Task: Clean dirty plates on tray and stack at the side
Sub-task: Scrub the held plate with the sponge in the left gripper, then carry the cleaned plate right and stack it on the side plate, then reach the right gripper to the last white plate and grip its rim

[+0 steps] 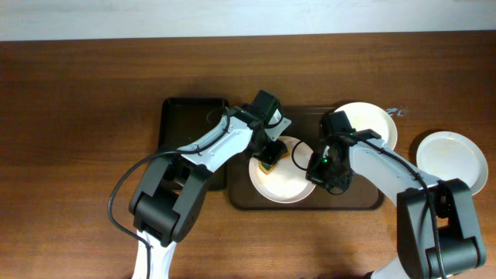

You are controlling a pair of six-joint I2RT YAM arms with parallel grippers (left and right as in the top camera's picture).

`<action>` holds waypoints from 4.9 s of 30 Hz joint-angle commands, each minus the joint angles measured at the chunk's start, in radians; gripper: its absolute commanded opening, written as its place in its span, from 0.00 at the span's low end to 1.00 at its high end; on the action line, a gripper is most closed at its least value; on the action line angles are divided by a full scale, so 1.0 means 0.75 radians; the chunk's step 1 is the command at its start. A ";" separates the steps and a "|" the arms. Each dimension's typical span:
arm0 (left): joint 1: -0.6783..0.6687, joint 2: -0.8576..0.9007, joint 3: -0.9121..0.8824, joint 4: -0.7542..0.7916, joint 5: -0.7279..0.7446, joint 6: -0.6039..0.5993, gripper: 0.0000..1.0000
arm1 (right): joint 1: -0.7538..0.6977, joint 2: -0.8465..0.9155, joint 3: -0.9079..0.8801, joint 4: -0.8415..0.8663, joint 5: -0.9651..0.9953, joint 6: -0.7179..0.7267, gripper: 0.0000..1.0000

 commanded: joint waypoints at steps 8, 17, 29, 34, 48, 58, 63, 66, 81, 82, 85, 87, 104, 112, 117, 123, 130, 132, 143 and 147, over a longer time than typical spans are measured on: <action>0.033 0.046 -0.006 -0.065 0.499 0.032 0.00 | 0.007 0.019 -0.030 -0.011 0.027 0.005 0.04; 0.278 -0.301 0.055 -0.178 0.222 0.031 0.00 | 0.007 0.019 -0.029 -0.015 0.022 0.006 0.09; 0.550 -0.325 -0.072 -0.329 -0.326 -0.065 0.00 | 0.006 0.019 -0.024 -0.015 0.023 0.005 0.18; 0.550 -0.232 -0.099 -0.235 -0.412 -0.072 0.00 | 0.006 0.011 0.075 -0.067 -0.043 -0.150 0.04; 0.550 -0.113 -0.099 -0.137 -0.415 -0.084 0.01 | 0.084 -0.007 0.944 -0.888 0.763 -0.113 0.04; 0.550 -0.112 -0.099 -0.138 -0.415 -0.084 0.04 | 0.632 -0.004 0.955 -0.960 1.606 0.294 0.04; 0.548 -0.112 -0.099 -0.138 -0.414 -0.084 0.05 | 0.713 -0.004 0.955 -0.954 1.675 0.336 0.04; 0.548 -0.112 -0.099 -0.138 -0.414 -0.084 0.05 | 0.705 -0.004 0.955 -0.959 1.668 0.335 0.04; 0.548 -0.112 -0.099 -0.143 -0.403 -0.084 0.08 | -0.784 -0.002 0.955 -0.709 0.174 -0.162 0.04; 0.548 -0.112 -0.099 -0.142 -0.403 -0.084 0.08 | -0.899 0.003 0.955 -0.706 0.178 -0.161 0.04; 0.548 -0.112 -0.099 -0.141 -0.403 -0.084 0.09 | -1.202 0.040 0.952 -0.703 0.178 -0.150 0.04; 0.548 -0.112 -0.099 -0.141 -0.403 -0.084 0.11 | -1.333 0.077 0.952 -0.687 0.178 -0.150 0.04; 0.548 -0.112 -0.099 -0.138 -0.404 -0.084 0.15 | -0.791 0.190 0.952 -0.673 0.205 -0.380 0.76; 0.548 -0.112 -0.099 -0.138 -0.404 -0.084 0.16 | -0.636 0.327 0.848 -0.589 0.317 -0.375 0.65; 0.548 -0.112 -0.099 -0.138 -0.404 -0.084 0.17 | -0.626 0.348 0.609 -0.312 0.187 -0.375 0.63; 0.548 -0.112 -0.099 -0.138 -0.404 -0.084 0.17 | -0.604 0.346 0.562 -0.285 -0.027 -0.376 0.04; 0.548 -0.112 -0.099 -0.138 -0.404 -0.084 0.17 | -0.318 0.345 0.574 -0.445 -0.034 -0.506 0.04; 0.548 -0.112 -0.099 -0.139 -0.404 -0.084 0.17 | -0.192 0.345 0.574 -0.497 0.116 -0.509 0.18; 0.548 -0.112 -0.102 -0.138 -0.404 -0.084 0.18 | -0.150 0.345 0.545 -0.423 0.120 -0.505 0.59; 0.548 -0.112 -0.103 -0.138 -0.404 -0.084 0.18 | -0.150 0.345 0.543 -0.376 0.119 -0.504 0.49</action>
